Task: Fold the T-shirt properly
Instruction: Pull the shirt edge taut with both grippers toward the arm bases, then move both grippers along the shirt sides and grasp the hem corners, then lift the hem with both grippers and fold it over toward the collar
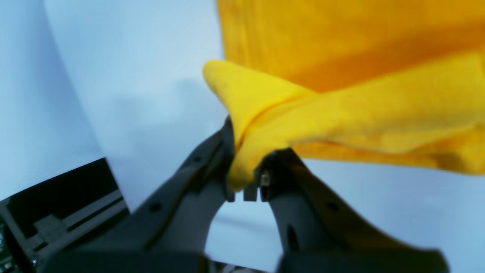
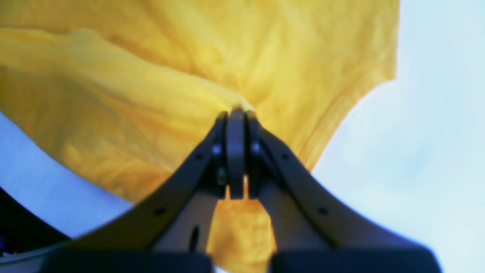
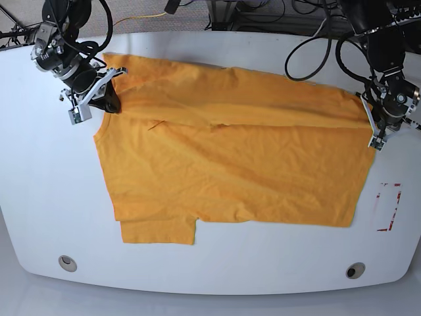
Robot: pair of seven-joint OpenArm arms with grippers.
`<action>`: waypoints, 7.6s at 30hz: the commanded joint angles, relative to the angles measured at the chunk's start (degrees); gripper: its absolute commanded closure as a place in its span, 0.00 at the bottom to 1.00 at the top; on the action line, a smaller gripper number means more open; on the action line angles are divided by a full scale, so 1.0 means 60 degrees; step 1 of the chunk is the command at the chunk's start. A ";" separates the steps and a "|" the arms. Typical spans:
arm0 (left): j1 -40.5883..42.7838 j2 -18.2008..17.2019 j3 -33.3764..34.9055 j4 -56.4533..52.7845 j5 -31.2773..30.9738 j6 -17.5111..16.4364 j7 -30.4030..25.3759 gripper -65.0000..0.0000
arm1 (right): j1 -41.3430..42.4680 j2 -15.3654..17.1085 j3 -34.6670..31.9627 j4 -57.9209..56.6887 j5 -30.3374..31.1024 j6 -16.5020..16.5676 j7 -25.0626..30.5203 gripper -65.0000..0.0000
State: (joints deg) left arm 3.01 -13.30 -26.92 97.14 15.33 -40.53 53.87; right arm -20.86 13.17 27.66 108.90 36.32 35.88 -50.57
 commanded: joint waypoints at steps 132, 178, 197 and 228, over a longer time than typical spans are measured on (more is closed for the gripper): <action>-0.0157 0.0305 -0.3038 0.0623 -0.2753 0.0089 -0.0839 0.48 | 0.3440 0.0845 0.0071 -0.0517 -0.1313 -0.0024 -0.1880 0.34; -0.3820 -0.0340 -0.1895 -0.5502 -0.1156 0.0331 -0.3959 0.35 | 0.8466 0.0435 -0.3401 -1.1623 -0.3906 -0.0068 0.4992 0.63; -0.5812 -0.1014 -0.0415 -0.9517 -0.1156 0.1591 -0.5058 0.20 | 0.8466 0.0435 -0.3416 -1.1579 -0.3833 -0.0082 0.4992 0.74; -0.5505 -0.0985 -0.0268 -0.8740 -0.1171 0.0089 -0.6069 1.00 | 0.7968 0.0508 -0.3357 -0.8150 -0.3803 -0.0038 0.3058 1.00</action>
State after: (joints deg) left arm -28.86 -17.96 -28.38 40.93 9.43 -39.90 19.03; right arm 25.85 15.40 7.29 55.35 12.51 35.31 -32.29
